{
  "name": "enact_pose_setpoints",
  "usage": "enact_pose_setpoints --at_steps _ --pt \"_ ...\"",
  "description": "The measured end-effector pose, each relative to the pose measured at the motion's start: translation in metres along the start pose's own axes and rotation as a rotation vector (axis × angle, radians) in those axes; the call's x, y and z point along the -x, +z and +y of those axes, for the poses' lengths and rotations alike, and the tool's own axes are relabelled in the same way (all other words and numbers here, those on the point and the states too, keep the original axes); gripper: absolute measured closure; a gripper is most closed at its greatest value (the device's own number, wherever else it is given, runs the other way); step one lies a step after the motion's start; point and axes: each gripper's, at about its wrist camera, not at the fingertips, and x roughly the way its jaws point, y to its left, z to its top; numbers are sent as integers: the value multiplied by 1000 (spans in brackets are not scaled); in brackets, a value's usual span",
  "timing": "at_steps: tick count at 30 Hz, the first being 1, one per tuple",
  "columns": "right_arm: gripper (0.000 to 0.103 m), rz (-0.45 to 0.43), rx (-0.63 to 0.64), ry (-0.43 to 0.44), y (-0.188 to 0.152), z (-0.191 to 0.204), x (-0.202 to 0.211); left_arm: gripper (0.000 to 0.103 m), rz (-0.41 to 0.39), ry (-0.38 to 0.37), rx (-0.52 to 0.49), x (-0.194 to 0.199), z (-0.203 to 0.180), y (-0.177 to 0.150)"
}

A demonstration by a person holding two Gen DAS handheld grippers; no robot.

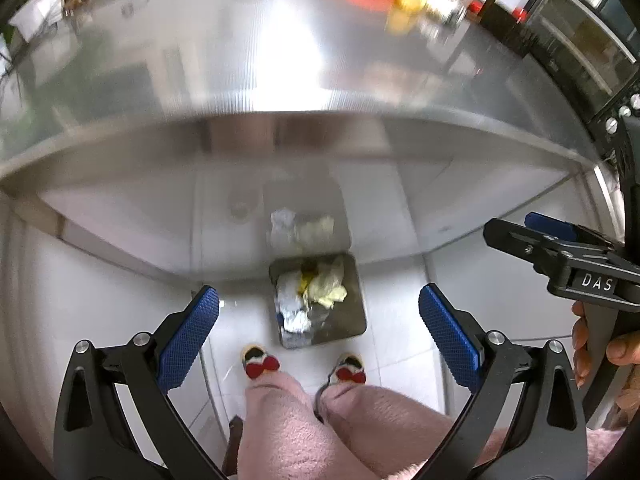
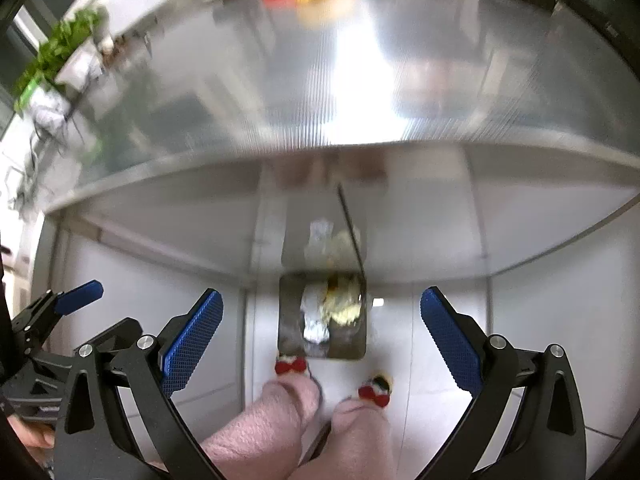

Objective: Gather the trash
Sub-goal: 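Raise both open tools back to the counter toward the foam nets, then grasp the yellow foam net with the left tool while the right tool grasps the foil ball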

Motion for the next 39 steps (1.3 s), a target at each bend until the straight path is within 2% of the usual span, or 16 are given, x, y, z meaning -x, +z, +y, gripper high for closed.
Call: enact_pose_setpoints --at_steps 7,14,20,22,24,27,29,39 --pt "4 -141 -15 -31 38 -15 67 8 -86 -14 -54 51 -20 40" --pt "4 -236 -47 -73 87 -37 86 8 -141 -15 -80 50 -31 86" --pt "7 -273 -34 -84 137 -44 71 8 -169 -24 -101 33 -42 133" --pt "18 -271 -24 -81 156 -44 59 8 -177 -37 -102 26 -45 149" --pt "25 -261 -21 -71 172 -45 48 9 -183 -41 -115 18 -49 163" --pt "32 -249 -21 -76 190 -47 29 9 -183 -49 -141 8 -54 180" --pt "37 -238 -22 -72 201 -48 18 14 -178 -53 -156 2 -58 189" --pt "43 -174 15 -70 243 -44 -29 25 -120 -72 -203 -38 -67 225"
